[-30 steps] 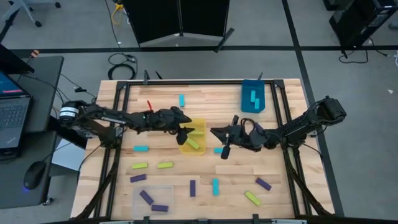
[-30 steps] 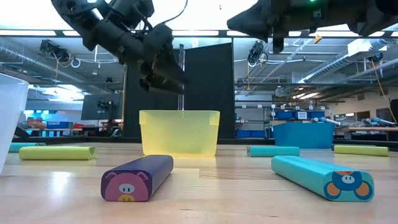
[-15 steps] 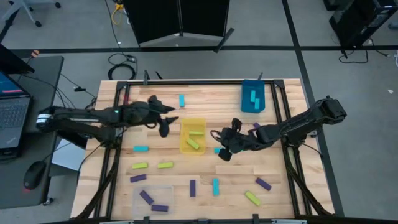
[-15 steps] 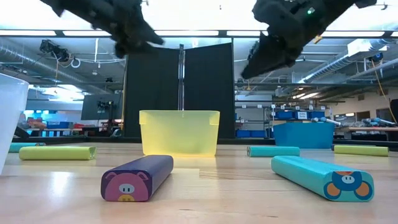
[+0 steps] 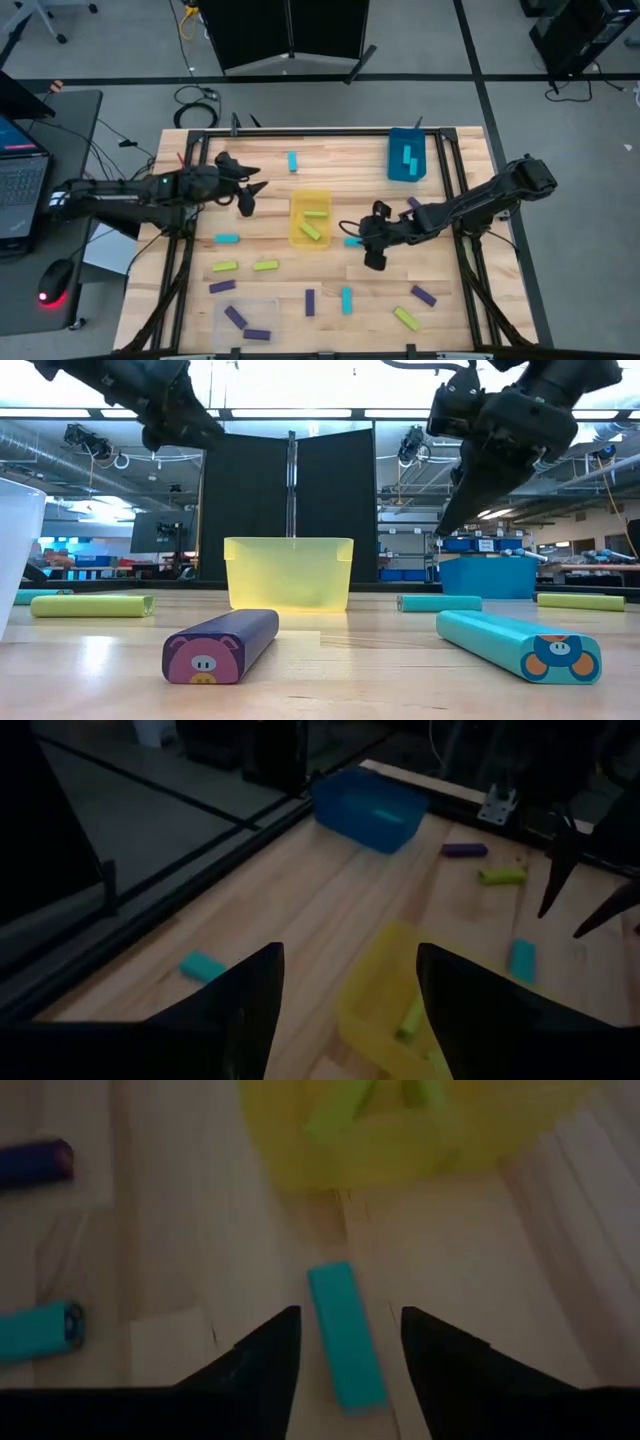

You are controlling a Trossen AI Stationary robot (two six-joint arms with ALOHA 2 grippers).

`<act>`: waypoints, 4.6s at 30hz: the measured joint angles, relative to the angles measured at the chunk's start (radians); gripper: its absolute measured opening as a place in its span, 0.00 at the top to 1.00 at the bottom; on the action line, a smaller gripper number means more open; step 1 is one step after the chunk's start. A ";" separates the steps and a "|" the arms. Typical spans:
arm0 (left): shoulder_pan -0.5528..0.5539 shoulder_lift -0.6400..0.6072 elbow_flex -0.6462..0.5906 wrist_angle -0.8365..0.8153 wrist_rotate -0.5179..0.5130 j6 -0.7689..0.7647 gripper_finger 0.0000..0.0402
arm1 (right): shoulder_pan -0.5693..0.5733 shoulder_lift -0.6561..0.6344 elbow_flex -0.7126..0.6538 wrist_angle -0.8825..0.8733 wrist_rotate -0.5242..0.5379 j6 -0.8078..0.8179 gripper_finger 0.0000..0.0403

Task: Sort blocks
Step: Put the light blue block into the blue bin

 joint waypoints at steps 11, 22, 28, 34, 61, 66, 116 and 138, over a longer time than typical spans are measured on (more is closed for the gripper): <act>0.000 -0.021 -0.119 0.055 -0.003 -0.086 0.41 | -0.008 0.199 -0.048 0.179 -0.002 -0.049 0.40; 0.000 -0.018 -0.131 0.064 -0.002 -0.102 0.41 | -0.035 0.296 -0.040 0.202 -0.070 -0.016 0.55; 0.000 -0.018 -0.131 0.063 -0.002 -0.102 0.41 | -0.036 0.260 -0.045 0.195 -0.081 -0.016 0.71; 0.000 -0.018 -0.131 0.061 -0.002 -0.102 0.41 | -0.038 0.178 -0.052 0.149 -0.059 -0.023 0.71; 0.000 -0.018 -0.130 0.065 -0.002 -0.164 0.41 | -0.399 -0.379 -0.048 -0.338 0.515 0.171 0.71; 0.000 -0.017 -0.130 0.061 -0.002 -0.180 0.41 | -0.579 -0.320 -0.048 -0.337 0.520 0.202 0.71; -0.225 0.077 -0.119 -0.456 0.220 -0.410 0.46 | -0.060 -0.205 -0.047 0.438 0.038 -0.272 0.40; -0.334 0.394 -0.119 -0.604 0.313 -0.383 0.41 | -0.061 -0.195 -0.047 0.449 0.048 -0.293 0.40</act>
